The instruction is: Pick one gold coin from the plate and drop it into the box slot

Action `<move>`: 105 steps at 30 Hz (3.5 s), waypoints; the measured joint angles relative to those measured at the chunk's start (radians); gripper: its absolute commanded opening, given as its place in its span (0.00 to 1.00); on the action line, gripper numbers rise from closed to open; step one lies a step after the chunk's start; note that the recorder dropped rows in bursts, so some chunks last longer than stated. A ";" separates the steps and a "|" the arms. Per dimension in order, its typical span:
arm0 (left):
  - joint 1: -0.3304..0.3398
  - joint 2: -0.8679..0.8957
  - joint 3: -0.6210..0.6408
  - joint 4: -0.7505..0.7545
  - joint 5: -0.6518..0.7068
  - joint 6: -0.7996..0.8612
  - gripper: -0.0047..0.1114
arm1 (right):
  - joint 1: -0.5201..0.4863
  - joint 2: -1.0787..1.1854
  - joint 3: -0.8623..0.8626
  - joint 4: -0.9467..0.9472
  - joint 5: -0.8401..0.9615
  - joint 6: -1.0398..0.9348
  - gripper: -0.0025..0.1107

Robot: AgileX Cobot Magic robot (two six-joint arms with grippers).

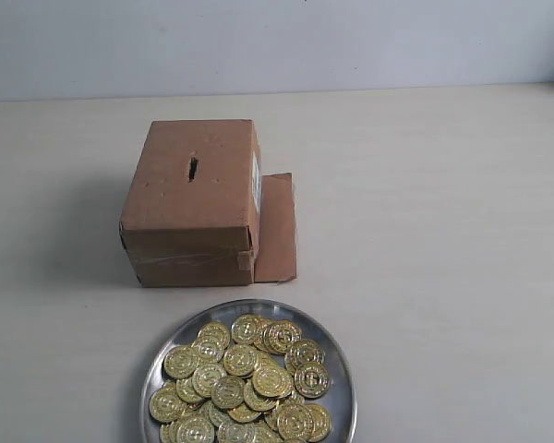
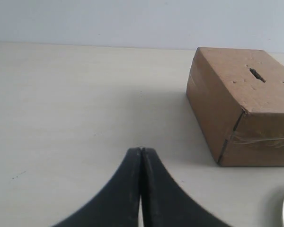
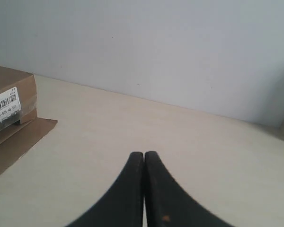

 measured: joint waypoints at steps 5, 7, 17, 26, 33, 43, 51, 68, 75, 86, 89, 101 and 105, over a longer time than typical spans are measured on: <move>0.000 0.000 0.000 0.000 0.000 0.000 0.05 | 0.000 0.000 0.000 0.032 -0.034 0.000 0.02; 0.000 0.000 0.000 0.000 0.000 0.000 0.05 | 0.000 0.000 0.000 0.053 -0.055 0.000 0.02; 0.000 0.000 0.000 0.000 0.000 0.000 0.05 | 0.000 0.000 0.000 0.075 -0.200 0.000 0.02; 0.000 0.000 0.000 0.000 0.000 0.000 0.05 | 0.000 0.000 0.000 0.151 -0.453 0.141 0.02; 0.000 0.000 0.000 0.031 0.000 0.010 0.05 | 0.000 0.000 0.000 0.202 -0.539 0.252 0.02; 0.000 0.000 0.000 0.128 0.000 0.028 0.05 | 0.000 -0.002 -0.122 0.185 -0.184 0.302 0.02; 0.000 0.000 0.000 0.135 -0.198 -0.033 0.05 | 0.000 -0.002 -0.198 0.266 -0.075 0.307 0.02; 0.000 0.000 0.000 0.141 -0.814 -0.434 0.05 | 0.000 -0.004 -0.360 0.480 -0.096 0.175 0.02; 0.000 0.000 0.000 0.255 -0.847 -0.593 0.05 | 0.000 -0.004 -0.360 0.513 0.085 0.102 0.02; 0.000 0.092 -0.087 0.749 -0.783 -1.044 0.05 | 0.000 0.101 -0.360 0.870 0.380 -0.396 0.02; 0.000 0.166 -0.121 0.943 -0.770 -1.226 0.05 | 0.000 0.140 -0.360 0.905 0.425 -0.452 0.02; 0.000 0.420 -0.181 1.487 -0.876 -1.636 0.05 | 0.000 0.487 -0.483 0.991 0.709 -0.605 0.02; 0.000 0.441 -0.181 1.506 -0.876 -1.640 0.05 | 0.000 0.642 -0.560 0.991 0.783 -0.606 0.02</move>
